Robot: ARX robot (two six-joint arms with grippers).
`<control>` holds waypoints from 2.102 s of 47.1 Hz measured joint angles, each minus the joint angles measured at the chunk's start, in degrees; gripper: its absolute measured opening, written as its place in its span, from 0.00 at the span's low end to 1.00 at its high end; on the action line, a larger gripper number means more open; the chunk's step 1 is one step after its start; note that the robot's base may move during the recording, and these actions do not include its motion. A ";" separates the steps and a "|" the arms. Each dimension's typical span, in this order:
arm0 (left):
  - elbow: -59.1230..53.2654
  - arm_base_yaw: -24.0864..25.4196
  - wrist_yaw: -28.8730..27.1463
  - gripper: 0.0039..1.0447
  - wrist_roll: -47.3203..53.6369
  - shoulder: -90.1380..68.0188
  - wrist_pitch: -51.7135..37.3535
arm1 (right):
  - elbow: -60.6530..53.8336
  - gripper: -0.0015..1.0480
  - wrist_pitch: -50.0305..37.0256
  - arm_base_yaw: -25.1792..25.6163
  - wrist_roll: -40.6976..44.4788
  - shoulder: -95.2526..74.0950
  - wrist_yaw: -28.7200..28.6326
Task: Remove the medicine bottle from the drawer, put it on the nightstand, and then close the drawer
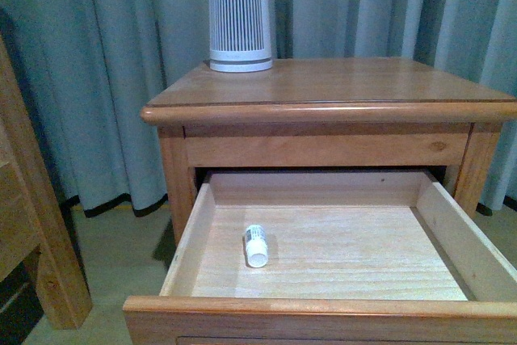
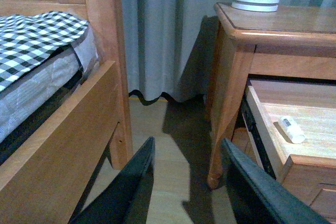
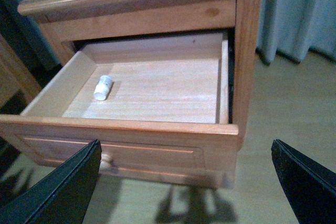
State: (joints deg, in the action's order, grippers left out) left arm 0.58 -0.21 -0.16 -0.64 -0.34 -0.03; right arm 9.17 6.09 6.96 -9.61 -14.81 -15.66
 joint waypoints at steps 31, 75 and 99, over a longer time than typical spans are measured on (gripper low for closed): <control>0.00 0.00 0.00 0.94 0.04 0.00 0.00 | 67.67 0.93 8.24 -24.37 3.43 -79.89 17.84; 0.00 0.00 0.00 0.94 0.04 0.00 0.00 | 84.41 0.93 7.26 -35.95 1.81 -114.81 24.96; 0.00 0.00 0.00 0.94 0.04 0.00 0.00 | 85.74 0.93 3.89 -33.90 -1.77 -119.27 23.15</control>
State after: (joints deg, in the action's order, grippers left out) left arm 0.58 -0.21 -0.16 -0.60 -0.34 -0.03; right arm 94.91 9.98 -26.94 -11.38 -134.08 7.49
